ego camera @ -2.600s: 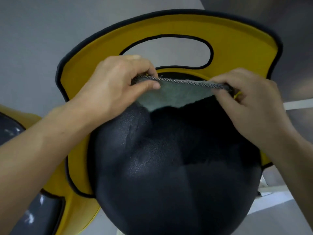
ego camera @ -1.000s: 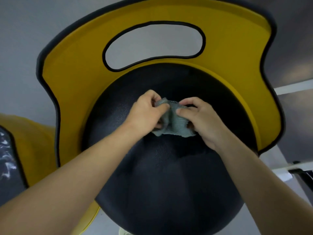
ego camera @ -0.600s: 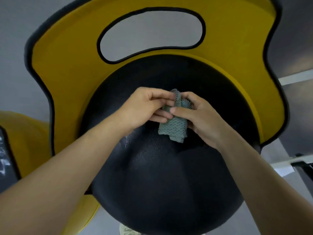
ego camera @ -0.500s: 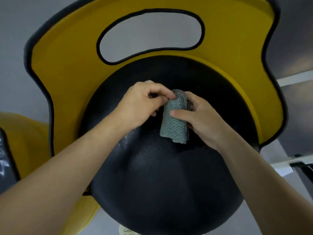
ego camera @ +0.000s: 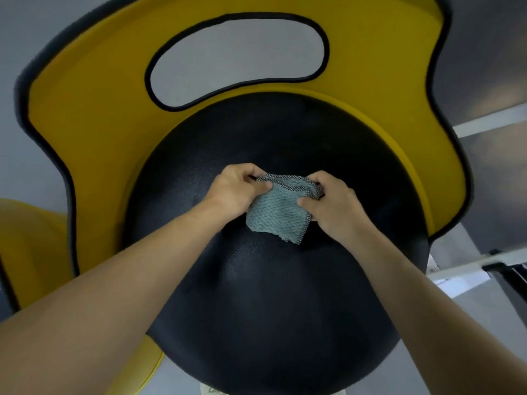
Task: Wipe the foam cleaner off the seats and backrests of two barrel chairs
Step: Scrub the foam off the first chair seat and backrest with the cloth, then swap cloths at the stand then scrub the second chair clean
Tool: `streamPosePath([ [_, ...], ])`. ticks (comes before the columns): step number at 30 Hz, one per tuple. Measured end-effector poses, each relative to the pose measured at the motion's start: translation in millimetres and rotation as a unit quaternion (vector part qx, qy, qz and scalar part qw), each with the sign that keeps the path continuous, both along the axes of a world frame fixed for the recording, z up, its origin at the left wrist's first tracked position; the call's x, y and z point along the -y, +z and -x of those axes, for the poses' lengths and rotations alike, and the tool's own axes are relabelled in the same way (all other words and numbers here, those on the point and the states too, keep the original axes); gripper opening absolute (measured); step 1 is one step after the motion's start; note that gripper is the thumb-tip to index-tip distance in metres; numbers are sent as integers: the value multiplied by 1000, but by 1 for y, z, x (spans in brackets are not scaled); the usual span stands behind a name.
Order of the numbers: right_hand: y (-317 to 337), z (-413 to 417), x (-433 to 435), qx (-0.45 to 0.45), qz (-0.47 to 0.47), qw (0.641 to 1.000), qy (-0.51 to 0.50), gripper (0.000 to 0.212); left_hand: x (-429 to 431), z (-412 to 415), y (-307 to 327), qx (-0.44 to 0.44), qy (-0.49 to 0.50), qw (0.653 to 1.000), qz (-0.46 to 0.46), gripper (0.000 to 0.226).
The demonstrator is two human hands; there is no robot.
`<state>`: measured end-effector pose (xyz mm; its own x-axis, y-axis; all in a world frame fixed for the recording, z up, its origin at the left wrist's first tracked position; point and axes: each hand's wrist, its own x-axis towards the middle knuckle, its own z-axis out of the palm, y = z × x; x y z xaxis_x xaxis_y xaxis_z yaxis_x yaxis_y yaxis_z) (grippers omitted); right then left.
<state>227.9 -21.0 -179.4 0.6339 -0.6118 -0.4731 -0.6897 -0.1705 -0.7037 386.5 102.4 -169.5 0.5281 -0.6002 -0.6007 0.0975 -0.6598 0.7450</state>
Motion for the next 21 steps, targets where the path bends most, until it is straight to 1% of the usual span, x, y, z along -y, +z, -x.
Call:
streamPosePath([
  [2, 3, -1, 1, -1, -10, 1000, -3, 22, 1, 2, 6, -5, 3, 1000, 14, 1],
  [4, 14, 2, 4, 30, -83, 995, -50, 21, 2, 8, 15, -4, 1, 999, 40, 5],
  [6, 33, 12, 5, 83, -183, 973, -110, 15, 6, 17, 29, -2, 5, 997, 77, 7],
  [8, 56, 29, 8, 125, -213, 959, -138, 14, 14, 29, 49, 5, -2, 994, 114, 7],
  [13, 124, 91, 23, 211, -220, 932, -195, 15, 46, 72, 117, 43, -67, 978, 194, 9],
  [16, 168, 138, 33, 223, -174, 937, -207, 14, 70, 108, 155, 41, -107, 965, 234, 5],
  [21, 240, 224, 41, 239, -90, 925, -282, 10, 116, 181, 206, 41, -194, 942, 273, 8],
])
